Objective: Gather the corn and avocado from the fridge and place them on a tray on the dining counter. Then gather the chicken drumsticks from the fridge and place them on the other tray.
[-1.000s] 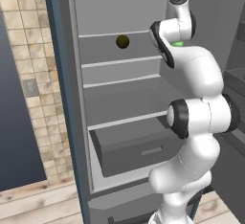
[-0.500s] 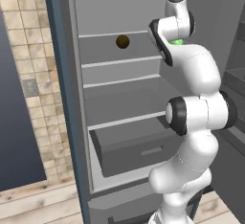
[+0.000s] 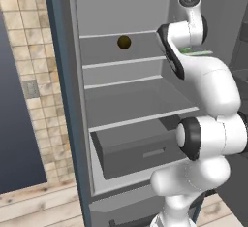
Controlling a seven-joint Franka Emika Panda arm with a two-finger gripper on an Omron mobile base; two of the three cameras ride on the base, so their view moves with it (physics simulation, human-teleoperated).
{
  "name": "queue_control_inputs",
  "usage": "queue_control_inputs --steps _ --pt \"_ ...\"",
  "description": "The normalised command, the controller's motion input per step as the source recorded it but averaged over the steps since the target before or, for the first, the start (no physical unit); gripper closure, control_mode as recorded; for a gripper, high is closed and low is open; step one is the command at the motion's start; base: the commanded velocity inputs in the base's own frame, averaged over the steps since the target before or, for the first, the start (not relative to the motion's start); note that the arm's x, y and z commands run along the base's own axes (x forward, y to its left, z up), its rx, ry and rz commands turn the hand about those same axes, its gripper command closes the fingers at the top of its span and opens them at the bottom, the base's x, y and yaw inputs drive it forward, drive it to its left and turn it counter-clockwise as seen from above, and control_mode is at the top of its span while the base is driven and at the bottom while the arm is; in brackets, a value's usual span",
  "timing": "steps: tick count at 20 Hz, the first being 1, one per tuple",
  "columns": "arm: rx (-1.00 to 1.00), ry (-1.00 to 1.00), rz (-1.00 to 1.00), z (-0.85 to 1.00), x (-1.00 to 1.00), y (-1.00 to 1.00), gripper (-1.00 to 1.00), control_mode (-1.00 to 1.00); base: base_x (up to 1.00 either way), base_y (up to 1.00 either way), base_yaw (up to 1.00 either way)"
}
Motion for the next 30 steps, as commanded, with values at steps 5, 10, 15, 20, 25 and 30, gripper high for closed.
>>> queue_control_inputs --steps 5,10,15,20,25,30 --pt "0.0 -0.2 -0.02 0.08 -1.0 0.22 1.0 -1.0 0.0 0.0 0.0" --pt "0.04 -0.04 0.0 0.44 -0.91 0.46 1.0 -1.0 0.0 0.0 0.0" --pt "0.08 0.0 0.0 0.47 -0.92 0.44 1.0 -1.0 0.0 0.0 0.0" --pt "0.07 0.0 0.0 0.27 -1.0 0.37 1.0 -1.0 0.0 0.0 0.0" --pt "0.06 0.0 0.0 0.02 -1.0 0.29 1.0 -1.0 0.0 0.0 0.0" --pt "0.06 0.0 0.0 0.0 -1.0 0.23 1.0 -1.0 0.0 0.0 0.0"
